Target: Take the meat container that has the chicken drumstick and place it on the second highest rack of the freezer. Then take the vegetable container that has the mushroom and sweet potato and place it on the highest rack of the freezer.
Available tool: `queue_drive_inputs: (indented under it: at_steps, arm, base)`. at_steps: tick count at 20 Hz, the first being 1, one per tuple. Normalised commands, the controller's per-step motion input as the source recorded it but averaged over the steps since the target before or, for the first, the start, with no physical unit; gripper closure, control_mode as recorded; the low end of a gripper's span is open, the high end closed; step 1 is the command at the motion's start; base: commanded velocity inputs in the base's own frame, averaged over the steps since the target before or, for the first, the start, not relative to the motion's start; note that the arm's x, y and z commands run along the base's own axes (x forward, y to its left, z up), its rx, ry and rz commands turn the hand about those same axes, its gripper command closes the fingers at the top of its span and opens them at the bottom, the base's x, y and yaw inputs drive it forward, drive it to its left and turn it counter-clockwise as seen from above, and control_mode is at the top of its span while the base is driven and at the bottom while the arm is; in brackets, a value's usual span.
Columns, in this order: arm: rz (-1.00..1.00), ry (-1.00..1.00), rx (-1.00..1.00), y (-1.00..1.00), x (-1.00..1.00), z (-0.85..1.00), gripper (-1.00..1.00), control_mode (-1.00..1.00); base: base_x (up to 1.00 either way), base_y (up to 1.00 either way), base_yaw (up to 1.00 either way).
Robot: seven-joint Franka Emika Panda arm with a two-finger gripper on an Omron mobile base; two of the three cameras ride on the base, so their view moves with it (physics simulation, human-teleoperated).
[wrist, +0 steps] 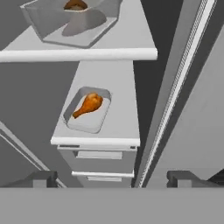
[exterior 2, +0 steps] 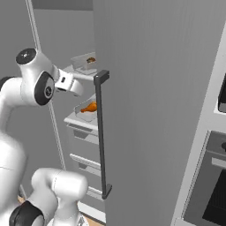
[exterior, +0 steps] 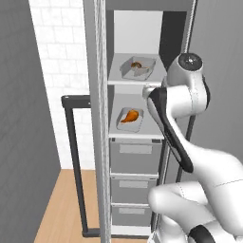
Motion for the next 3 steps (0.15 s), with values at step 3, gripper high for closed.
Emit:
queue_drive_inputs:
  at_steps: [3]
  arm:
    - [0.14,0.00,-0.14,0.00,-0.63,-0.72,-1.00,-1.00]
  base:
    - [0.00,0.00,0.00]
